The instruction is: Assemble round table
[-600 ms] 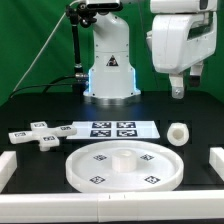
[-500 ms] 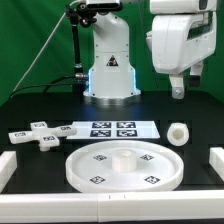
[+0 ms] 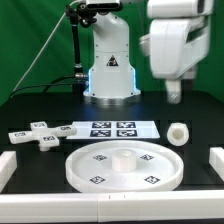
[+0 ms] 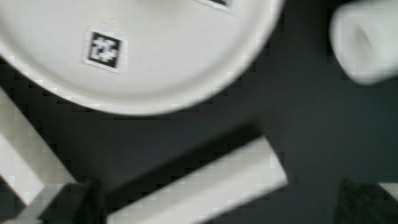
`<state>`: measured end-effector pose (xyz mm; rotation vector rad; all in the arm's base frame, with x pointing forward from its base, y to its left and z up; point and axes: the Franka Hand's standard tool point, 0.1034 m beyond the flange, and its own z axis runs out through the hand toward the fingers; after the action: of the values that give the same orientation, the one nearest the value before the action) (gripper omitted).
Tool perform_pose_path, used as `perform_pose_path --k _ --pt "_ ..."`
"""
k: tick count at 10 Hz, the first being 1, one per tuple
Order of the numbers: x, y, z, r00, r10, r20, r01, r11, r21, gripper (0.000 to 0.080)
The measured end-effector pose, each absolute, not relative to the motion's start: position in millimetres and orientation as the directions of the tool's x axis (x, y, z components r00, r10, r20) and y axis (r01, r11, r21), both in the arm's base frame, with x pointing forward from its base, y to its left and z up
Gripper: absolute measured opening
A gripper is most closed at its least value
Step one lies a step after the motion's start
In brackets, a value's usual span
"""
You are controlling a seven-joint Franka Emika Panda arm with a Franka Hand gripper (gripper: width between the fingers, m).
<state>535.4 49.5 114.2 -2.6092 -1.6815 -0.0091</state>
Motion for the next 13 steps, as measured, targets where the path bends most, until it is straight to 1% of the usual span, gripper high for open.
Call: perform_pose_path --k 1,2,3,4,8,9,10,11,13 --pt "536 29 101.3 0.375 0.927 0.029 0.927 -0.374 -0.029 0.0649" --pt "539 8 87.0 0.331 0.943 0.039 0.944 -0.331 -0.018 0.0649" --pt "544 -6 75.2 0.323 0.945 0.04 0.946 -0.322 -0.028 0.0649" --pt "553 -12 69.0 0.329 0.943 0.043 0.944 -0.327 -0.032 0.0649" --pt "552 -11 66.6 0.335 0.941 0.042 0.942 -0.334 -0.036 0.0649" --pt "552 -15 58.9 0.315 0.948 0.049 0.949 -0.314 -0.027 0.0649" --pt "547 -20 44.6 0.322 0.946 0.048 0.946 -0.32 -0.042 0.0649" --pt "544 -22 35.2 0.327 0.944 0.047 0.944 -0.325 -0.054 0.0649" --pt "540 -22 21.2 0.33 0.943 0.048 0.943 -0.327 -0.065 0.0649"
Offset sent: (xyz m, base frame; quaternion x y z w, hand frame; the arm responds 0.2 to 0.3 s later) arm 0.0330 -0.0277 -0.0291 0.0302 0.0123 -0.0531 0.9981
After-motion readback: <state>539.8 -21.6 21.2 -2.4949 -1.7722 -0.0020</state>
